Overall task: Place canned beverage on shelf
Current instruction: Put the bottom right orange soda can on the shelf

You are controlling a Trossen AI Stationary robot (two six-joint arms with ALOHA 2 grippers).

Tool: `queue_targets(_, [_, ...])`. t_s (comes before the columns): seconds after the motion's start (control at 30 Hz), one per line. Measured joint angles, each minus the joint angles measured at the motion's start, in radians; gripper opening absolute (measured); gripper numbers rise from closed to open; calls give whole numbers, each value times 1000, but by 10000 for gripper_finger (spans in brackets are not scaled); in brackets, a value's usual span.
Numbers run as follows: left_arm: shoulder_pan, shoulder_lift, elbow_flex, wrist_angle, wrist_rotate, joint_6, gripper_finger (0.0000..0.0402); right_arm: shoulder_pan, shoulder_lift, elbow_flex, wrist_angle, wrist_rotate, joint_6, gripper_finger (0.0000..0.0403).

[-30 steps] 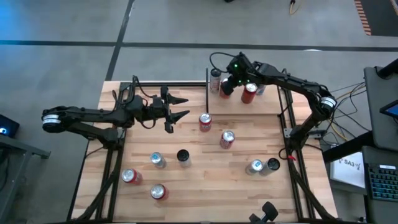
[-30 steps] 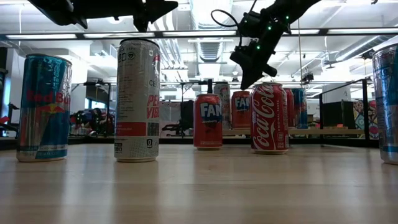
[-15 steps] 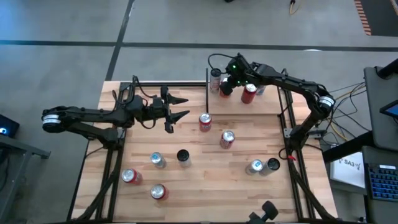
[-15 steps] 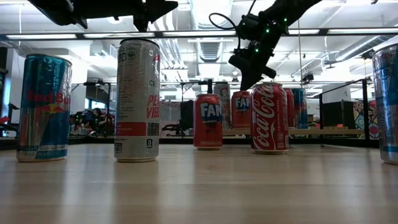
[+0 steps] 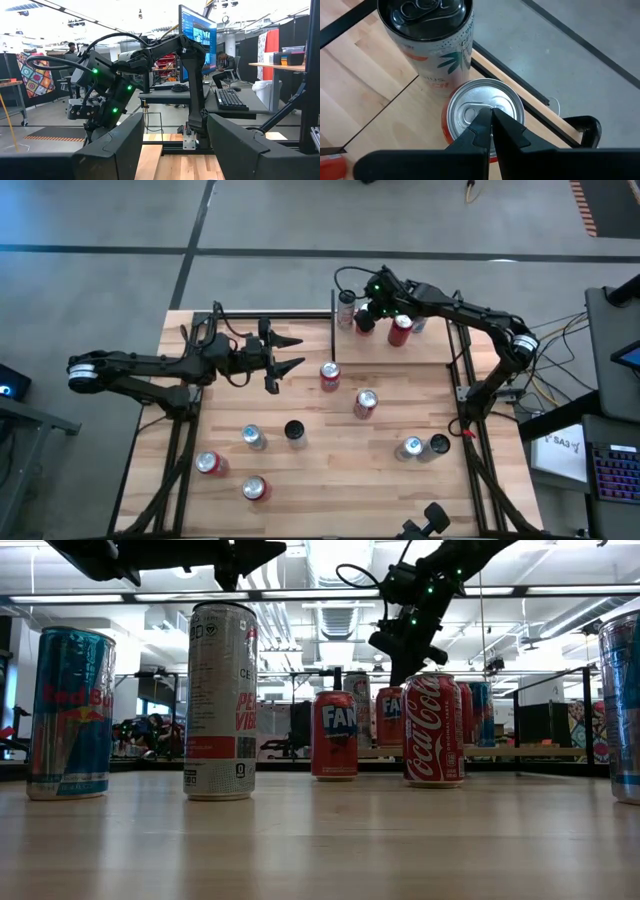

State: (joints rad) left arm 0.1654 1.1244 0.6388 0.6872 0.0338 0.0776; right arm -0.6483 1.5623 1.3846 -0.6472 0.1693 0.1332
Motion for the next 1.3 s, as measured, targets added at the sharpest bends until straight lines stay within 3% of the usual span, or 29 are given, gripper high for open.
queue_targets(0.43, [0,0,0,0,0,0,205,1,-12,71,-39,-18,-27,9])
queue_targets(0.67, [0,0,0,0,0,-8,205,2,-32,94,-236,-267,-29,9])
queue_targets(0.97, [0,0,0,0,0,-8,205,2,-1,70,-249,-167,-7,9])
queue_targets(1.3, [0,0,0,0,0,-8,205,2,8,70,-200,-165,-11,9])
